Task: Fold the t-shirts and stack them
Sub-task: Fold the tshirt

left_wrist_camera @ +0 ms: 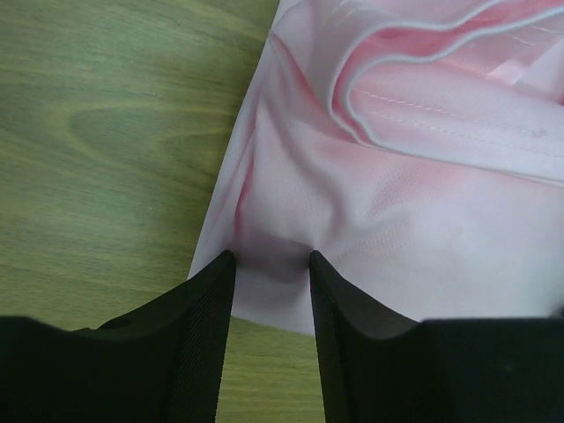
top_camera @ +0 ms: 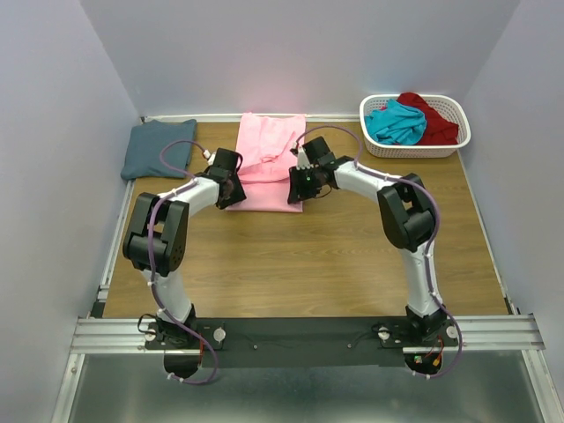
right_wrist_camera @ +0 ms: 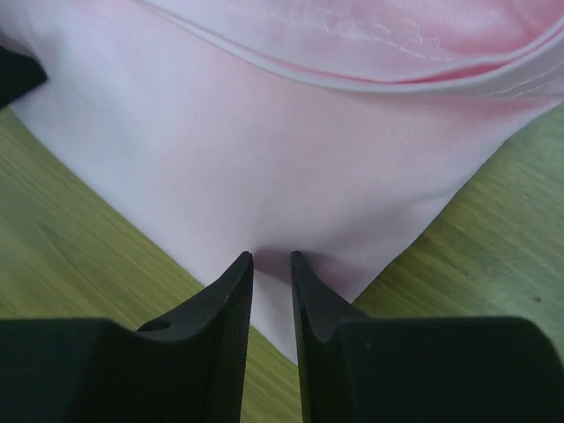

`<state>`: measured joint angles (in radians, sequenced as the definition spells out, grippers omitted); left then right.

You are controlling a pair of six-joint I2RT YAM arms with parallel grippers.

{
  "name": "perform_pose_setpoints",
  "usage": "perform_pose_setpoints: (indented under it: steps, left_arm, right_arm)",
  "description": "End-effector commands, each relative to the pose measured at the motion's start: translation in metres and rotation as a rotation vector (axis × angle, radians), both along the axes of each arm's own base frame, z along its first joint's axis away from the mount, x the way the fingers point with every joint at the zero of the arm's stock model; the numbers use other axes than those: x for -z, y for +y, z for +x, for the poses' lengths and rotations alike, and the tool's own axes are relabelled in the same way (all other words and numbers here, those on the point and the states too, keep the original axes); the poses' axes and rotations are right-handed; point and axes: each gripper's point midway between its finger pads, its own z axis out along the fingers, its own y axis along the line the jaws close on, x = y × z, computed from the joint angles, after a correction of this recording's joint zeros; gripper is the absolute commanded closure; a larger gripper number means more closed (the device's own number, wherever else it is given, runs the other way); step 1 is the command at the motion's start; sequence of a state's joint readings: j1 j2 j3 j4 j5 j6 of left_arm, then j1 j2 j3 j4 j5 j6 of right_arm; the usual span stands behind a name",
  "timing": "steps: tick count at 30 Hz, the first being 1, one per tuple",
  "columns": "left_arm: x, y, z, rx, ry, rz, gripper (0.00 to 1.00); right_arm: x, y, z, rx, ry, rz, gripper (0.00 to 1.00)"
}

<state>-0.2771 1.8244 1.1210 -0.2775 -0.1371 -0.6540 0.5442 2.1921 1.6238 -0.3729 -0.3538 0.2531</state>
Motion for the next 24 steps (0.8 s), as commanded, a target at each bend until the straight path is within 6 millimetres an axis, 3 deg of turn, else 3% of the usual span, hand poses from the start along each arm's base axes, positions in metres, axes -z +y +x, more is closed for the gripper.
perform_pose_setpoints:
  steps: [1, 4, 6, 9, 11, 12, 15, 16, 18, 22, 24]
  left_arm:
    - [0.019, -0.009, -0.014, 0.023, 0.079, -0.039, 0.53]
    - [0.034, -0.010, -0.034, 0.039, 0.145, -0.047, 0.53]
    - [0.044, -0.009, -0.053, 0.060, 0.200, -0.053, 0.53]
    - [0.048, -0.012, -0.082, 0.108, 0.253, -0.089, 0.53]
    - [0.038, -0.015, -0.096, 0.134, 0.247, -0.111, 0.52]
    - [0.044, -0.013, -0.117, 0.145, 0.284, -0.111, 0.52]
    - [0.035, -0.017, -0.153, 0.182, 0.296, -0.153, 0.52]
    - [0.023, -0.026, -0.162, 0.210, 0.274, -0.181, 0.52]
    - [0.018, -0.040, -0.187, 0.268, 0.272, -0.203, 0.51]
    - [0.006, -0.068, -0.211, 0.343, 0.285, -0.277, 0.47]
    - [-0.015, -0.083, -0.206, 0.370, 0.227, -0.305, 0.41]
  right_arm:
    - [0.039, -0.009, -0.023, 0.029, 0.120, -0.030, 0.69]
    - [0.052, -0.020, -0.040, 0.060, 0.195, -0.038, 0.69]
    - [0.066, -0.030, -0.065, 0.066, 0.282, -0.042, 0.68]
    - [0.069, -0.047, -0.100, 0.067, 0.370, -0.061, 0.68]
    - [0.060, -0.057, -0.120, 0.061, 0.398, -0.073, 0.68]
    - [0.066, -0.070, -0.141, 0.059, 0.439, -0.100, 0.68]
    - [0.049, -0.091, -0.162, 0.072, 0.432, -0.129, 0.68]
    - [0.053, -0.104, -0.179, 0.081, 0.454, -0.163, 0.68]
    - [0.044, -0.115, -0.194, 0.076, 0.439, -0.168, 0.67]
    - [0.021, -0.113, -0.193, 0.045, 0.368, -0.121, 0.67]
    - [0.001, -0.108, -0.180, 0.044, 0.294, -0.092, 0.67]
